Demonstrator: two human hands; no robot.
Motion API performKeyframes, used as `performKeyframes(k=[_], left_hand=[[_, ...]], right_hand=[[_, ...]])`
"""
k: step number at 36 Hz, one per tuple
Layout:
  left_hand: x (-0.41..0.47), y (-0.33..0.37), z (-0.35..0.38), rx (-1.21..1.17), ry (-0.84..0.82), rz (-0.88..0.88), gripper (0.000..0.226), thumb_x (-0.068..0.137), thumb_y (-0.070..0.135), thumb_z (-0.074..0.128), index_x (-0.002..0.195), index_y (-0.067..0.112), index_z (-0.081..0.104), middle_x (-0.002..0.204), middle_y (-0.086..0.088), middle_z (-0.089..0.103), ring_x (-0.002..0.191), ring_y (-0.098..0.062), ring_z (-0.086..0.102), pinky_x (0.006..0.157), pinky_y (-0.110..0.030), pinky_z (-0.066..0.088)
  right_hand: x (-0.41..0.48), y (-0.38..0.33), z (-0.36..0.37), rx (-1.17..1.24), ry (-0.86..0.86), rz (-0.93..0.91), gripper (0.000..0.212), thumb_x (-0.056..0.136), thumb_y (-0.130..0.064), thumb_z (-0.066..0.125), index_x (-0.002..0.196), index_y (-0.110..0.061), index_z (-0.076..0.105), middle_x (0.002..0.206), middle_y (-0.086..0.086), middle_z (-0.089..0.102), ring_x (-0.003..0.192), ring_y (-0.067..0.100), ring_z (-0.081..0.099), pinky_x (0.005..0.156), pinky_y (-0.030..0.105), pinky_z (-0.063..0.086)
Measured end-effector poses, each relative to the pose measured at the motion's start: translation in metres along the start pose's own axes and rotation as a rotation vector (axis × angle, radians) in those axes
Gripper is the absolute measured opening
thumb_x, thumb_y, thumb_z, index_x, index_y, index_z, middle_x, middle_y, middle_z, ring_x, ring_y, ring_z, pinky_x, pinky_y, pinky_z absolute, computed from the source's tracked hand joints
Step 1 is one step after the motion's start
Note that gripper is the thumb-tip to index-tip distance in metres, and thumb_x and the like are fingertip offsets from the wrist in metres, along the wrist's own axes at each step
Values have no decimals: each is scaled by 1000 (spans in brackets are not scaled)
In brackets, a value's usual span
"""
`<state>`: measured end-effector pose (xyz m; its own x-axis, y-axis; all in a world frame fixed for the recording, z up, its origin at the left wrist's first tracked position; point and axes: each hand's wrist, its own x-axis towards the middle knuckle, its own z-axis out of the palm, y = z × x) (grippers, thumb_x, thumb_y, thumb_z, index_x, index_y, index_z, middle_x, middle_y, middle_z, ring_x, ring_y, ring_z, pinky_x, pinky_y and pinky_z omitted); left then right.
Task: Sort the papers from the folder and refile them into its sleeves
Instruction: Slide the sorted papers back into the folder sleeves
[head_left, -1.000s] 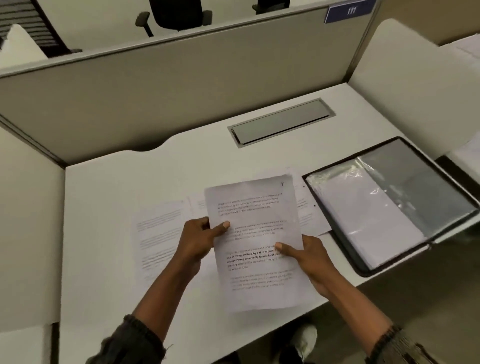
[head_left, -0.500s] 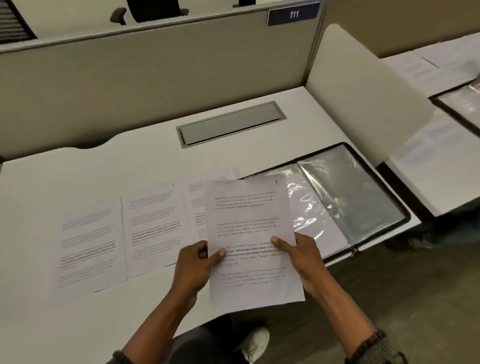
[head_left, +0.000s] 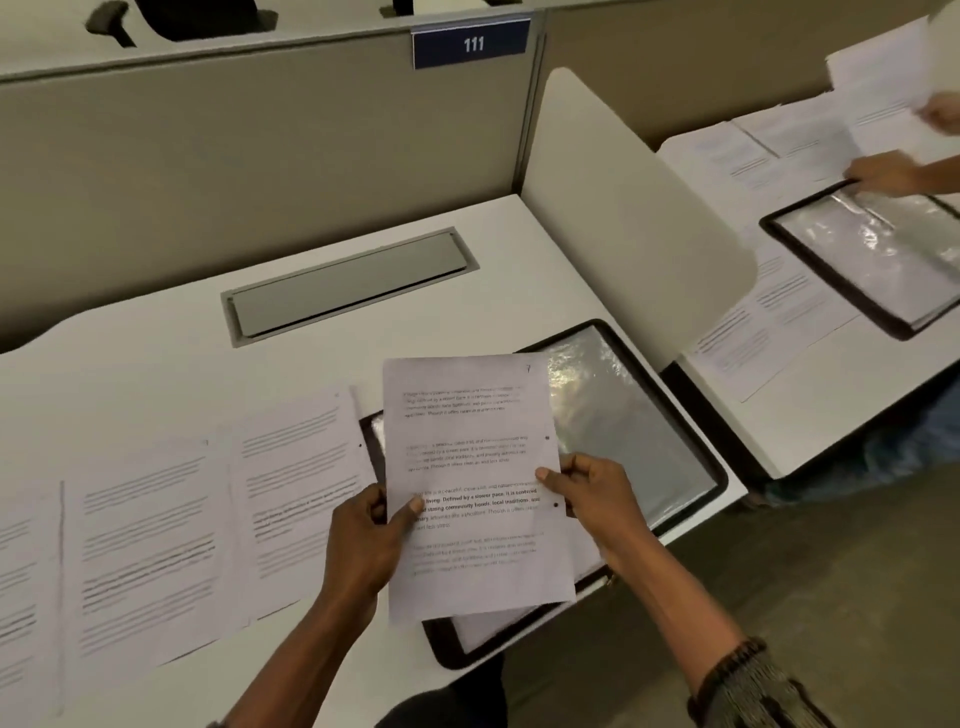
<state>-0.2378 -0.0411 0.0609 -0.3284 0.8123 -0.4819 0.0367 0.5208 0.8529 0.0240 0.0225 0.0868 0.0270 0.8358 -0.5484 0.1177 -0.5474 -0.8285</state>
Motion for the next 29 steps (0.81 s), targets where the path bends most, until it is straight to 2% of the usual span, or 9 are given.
performKeyframes(k=[4, 9, 14, 16, 20, 22, 24, 26, 29], left_hand=[[18, 17, 30, -2, -30, 32, 17, 92, 27, 83, 106, 20, 78, 94, 6, 82, 84, -16, 80, 77, -41, 66], [31, 30, 57, 72, -48, 76, 12, 95, 28, 80, 98, 18, 75, 91, 7, 81, 80, -15, 79, 72, -39, 66], [39, 30, 72, 180, -29, 118, 10, 96, 31, 78, 96, 22, 72, 89, 22, 77, 78, -7, 77, 68, -32, 66], [42, 30, 78, 195, -10, 112, 10, 96, 31, 77, 97, 23, 71, 88, 25, 76, 78, -5, 76, 66, -28, 64], [45, 33, 94, 181, 48, 83, 8, 96, 26, 78, 96, 22, 72, 84, 17, 77, 78, 1, 74, 61, -17, 57], [47, 34, 103, 169, 73, 57, 7, 95, 27, 79, 98, 24, 73, 86, 17, 78, 77, 0, 75, 62, -19, 57], [48, 35, 113, 163, 104, 34, 8, 95, 28, 79, 99, 24, 74, 88, 17, 79, 77, -2, 75, 63, -21, 58], [47, 40, 126, 154, 143, 17, 8, 95, 26, 80, 99, 23, 74, 88, 13, 79, 77, -1, 75, 61, -17, 56], [44, 45, 147, 142, 213, 4, 8, 94, 26, 80, 98, 24, 74, 88, 12, 79, 78, -2, 75, 62, -19, 57]], right_hand=[[33, -24, -27, -41, 2, -27, 21, 88, -16, 84, 101, -3, 74, 97, 10, 80, 92, 29, 78, 80, 38, 64], [77, -59, -55, -76, 5, -61, 40, 82, -19, 90, 114, -7, 69, 102, 7, 81, 94, 25, 79, 87, 45, 64], [119, -104, -73, -185, -86, -130, 44, 75, -17, 95, 113, -15, 73, 105, 3, 80, 96, 24, 78, 88, 45, 63], [137, -121, -77, -306, -130, -182, 37, 72, -18, 96, 103, -19, 77, 102, 4, 80, 92, 26, 78, 85, 45, 62], [176, -156, -81, -578, -312, -248, 29, 72, -13, 96, 95, -16, 79, 92, 18, 76, 77, 22, 73, 77, 41, 57], [197, -170, -79, -781, -421, -261, 29, 71, -16, 97, 94, -18, 80, 87, 10, 78, 78, 26, 74, 79, 43, 59], [217, -181, -73, -987, -539, -289, 29, 70, -24, 97, 92, -24, 79, 85, -2, 77, 79, 19, 73, 77, 38, 59], [231, -189, -62, -1176, -648, -341, 29, 70, -32, 97, 86, -33, 73, 83, -11, 70, 75, 8, 64, 69, 26, 49], [245, -198, -47, -1338, -800, -382, 31, 73, -36, 95, 79, -38, 65, 86, -13, 67, 78, 6, 61, 66, 22, 43]])
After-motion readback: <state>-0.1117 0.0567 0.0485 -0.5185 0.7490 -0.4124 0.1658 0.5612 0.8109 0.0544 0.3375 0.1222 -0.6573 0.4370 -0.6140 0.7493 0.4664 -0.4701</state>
